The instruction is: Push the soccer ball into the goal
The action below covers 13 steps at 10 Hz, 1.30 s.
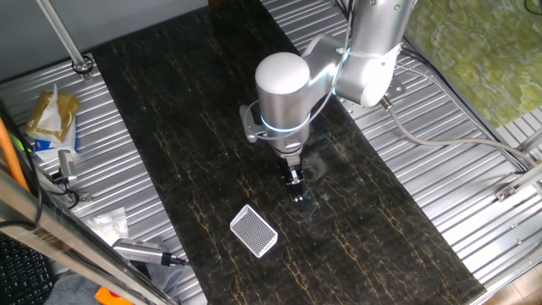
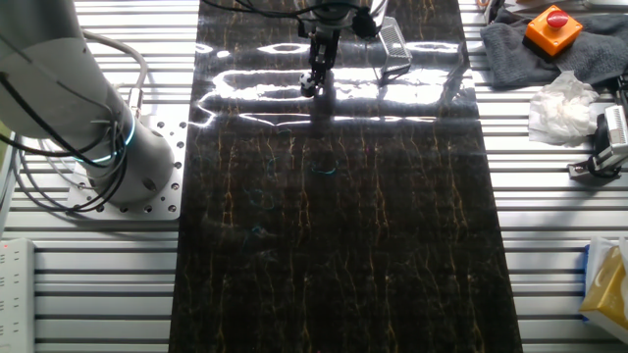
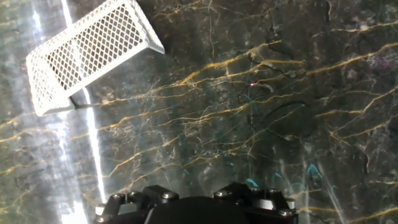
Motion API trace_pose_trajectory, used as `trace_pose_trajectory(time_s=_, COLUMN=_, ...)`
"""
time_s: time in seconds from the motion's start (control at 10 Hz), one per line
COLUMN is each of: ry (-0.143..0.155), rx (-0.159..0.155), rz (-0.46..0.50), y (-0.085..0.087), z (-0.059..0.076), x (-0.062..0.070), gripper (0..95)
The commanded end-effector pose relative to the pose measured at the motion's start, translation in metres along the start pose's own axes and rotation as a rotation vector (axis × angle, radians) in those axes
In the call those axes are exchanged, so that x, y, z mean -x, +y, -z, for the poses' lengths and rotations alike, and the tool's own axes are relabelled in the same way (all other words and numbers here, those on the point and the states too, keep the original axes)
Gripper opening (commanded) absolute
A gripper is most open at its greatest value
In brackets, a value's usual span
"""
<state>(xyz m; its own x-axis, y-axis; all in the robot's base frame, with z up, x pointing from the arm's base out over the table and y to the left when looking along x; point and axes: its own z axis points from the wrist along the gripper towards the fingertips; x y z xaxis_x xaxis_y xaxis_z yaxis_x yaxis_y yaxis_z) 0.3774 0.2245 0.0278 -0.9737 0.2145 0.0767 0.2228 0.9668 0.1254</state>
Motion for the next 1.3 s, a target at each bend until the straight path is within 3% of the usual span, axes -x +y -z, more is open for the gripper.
trace_pose_trajectory(time_s=0.1, ry=-0.007, rx=0.001, rz=-0.001, y=0.0, z=0.0, x=0.0, gripper=76.0)
trace_pose_trajectory(time_s=0.3, ry=-0.015, rx=0.016, rz=-0.002, y=0.0, z=0.001, x=0.002, gripper=76.0)
trace_pose_trajectory(time_s=0.4, ry=-0.015, rx=0.026, rz=-0.006, y=0.0, z=0.001, x=0.004, gripper=95.0)
trace_pose_trajectory(time_s=0.7, ry=-0.008, rx=0.031, rz=-0.003, y=0.001, z=0.005, x=0.016, gripper=95.0)
trace_pose_trajectory(time_s=0.9, ry=0.002, rx=0.025, rz=0.003, y=0.002, z=0.007, x=0.015, gripper=95.0)
trace_pose_trajectory(time_s=1.3, ry=0.083, rx=-0.006, rz=-0.006, y=0.003, z=0.008, x=0.012, gripper=95.0)
